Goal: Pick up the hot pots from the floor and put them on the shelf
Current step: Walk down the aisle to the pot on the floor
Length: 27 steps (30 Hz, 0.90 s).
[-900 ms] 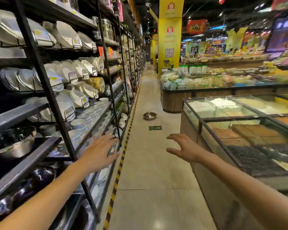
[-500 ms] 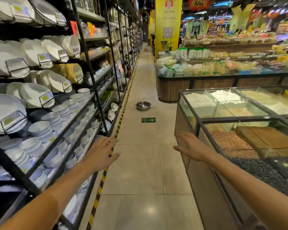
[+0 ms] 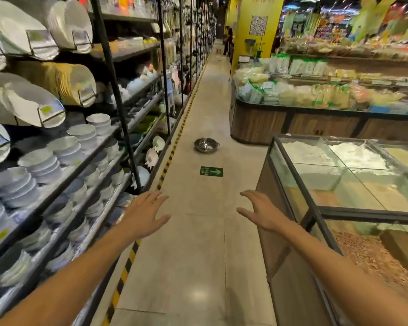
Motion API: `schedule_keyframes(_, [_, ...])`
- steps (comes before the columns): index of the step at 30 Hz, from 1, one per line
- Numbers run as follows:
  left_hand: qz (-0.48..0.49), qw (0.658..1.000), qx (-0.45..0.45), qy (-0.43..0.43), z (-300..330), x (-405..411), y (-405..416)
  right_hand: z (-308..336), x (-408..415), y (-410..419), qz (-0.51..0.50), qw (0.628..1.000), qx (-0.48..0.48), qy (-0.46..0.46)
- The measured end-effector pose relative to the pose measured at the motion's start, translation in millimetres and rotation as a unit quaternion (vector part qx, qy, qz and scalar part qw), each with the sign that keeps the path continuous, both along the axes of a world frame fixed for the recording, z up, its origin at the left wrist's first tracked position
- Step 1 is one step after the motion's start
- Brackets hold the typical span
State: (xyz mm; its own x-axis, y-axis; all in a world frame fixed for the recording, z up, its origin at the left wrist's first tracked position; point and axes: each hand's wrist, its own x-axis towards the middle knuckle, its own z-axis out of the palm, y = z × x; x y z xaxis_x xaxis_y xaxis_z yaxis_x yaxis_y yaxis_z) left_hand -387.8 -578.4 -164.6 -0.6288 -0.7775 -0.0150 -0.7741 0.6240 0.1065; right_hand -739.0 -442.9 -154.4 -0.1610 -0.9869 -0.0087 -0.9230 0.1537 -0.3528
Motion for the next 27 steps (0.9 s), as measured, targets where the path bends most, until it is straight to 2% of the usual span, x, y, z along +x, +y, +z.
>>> schedule_keyframes(10, [-0.045,0.999,0.012,-0.002,-11.3,-138.2,-259.7,-19.7,-118.7,-233.9,-0.024,0.999,0.028,-0.031])
schedule_keyframes(14, [-0.052,0.999,0.013,-0.01,-30.3,-220.7,-373.5,-41.4,-199.3,-348.1,-0.03,0.999,0.022,-0.039])
schedule_keyframes(21, [-0.013,0.999,0.041,-0.029,-49.9,-356.2,-556.3,-60.2,-340.4,-548.9,-0.016,0.996,0.032,-0.08])
schedule_keyframes(27, [0.018,0.998,0.057,-0.036,-57.5,-433.2,-692.6,-65.4,-429.9,-708.7,-0.005,0.995,0.068,-0.074])
